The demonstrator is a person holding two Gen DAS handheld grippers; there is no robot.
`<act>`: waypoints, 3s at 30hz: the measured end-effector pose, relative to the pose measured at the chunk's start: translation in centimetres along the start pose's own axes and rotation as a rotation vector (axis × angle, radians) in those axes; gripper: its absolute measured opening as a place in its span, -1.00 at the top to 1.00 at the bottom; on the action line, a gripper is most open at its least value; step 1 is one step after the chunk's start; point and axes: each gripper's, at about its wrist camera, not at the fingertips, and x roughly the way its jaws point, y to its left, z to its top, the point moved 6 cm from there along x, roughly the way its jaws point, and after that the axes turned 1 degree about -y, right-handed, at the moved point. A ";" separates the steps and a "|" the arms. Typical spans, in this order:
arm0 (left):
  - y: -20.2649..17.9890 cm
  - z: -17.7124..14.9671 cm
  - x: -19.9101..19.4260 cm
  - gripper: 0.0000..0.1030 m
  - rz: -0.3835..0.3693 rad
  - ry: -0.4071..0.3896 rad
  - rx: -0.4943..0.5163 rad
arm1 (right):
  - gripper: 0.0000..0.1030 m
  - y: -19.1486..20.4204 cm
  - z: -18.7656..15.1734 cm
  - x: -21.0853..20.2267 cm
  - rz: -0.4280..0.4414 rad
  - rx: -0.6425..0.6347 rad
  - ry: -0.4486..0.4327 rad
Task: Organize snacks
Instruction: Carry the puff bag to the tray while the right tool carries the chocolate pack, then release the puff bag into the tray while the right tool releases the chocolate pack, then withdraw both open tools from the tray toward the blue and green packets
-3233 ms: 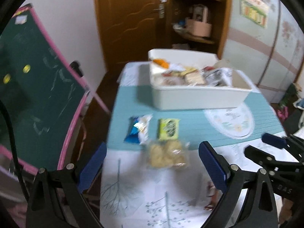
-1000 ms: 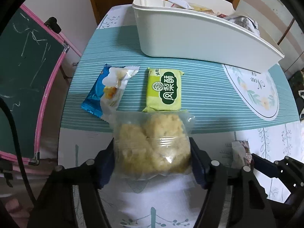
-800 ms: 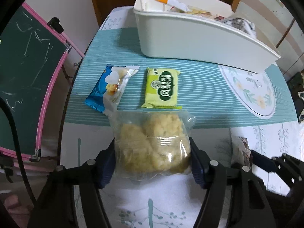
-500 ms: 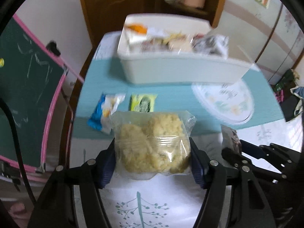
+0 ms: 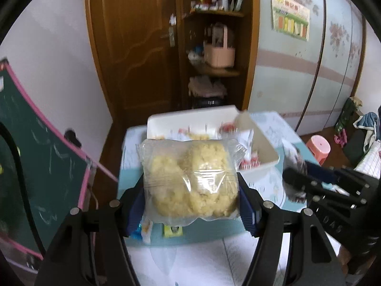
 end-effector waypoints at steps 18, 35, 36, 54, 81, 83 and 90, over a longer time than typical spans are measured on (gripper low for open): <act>0.7 13.2 3.8 -0.29 0.114 -0.092 -0.004 | 0.32 -1.2 15.3 0.5 -0.023 -0.003 -0.194; 1.1 8.5 12.1 -0.80 0.053 0.085 0.041 | 0.05 -3.2 12.3 10.4 -0.050 0.032 0.067; 1.4 8.2 12.0 -0.80 0.052 0.088 0.033 | 0.05 -3.1 12.0 10.2 -0.049 0.031 0.068; 3.4 5.5 5.4 -0.80 0.035 0.034 -0.017 | 0.04 1.6 10.1 2.1 -0.062 -0.076 -0.083; 7.9 -0.6 1.4 -0.82 0.127 0.021 0.093 | -0.09 7.1 3.2 0.2 -0.005 -0.126 -0.083; 8.3 -1.5 2.2 -0.82 0.131 0.043 0.102 | -0.09 7.3 2.3 1.1 -0.004 -0.130 -0.057; 10.2 -5.6 5.9 -0.82 0.132 0.165 0.124 | -0.09 8.0 -1.3 5.1 0.002 -0.138 0.055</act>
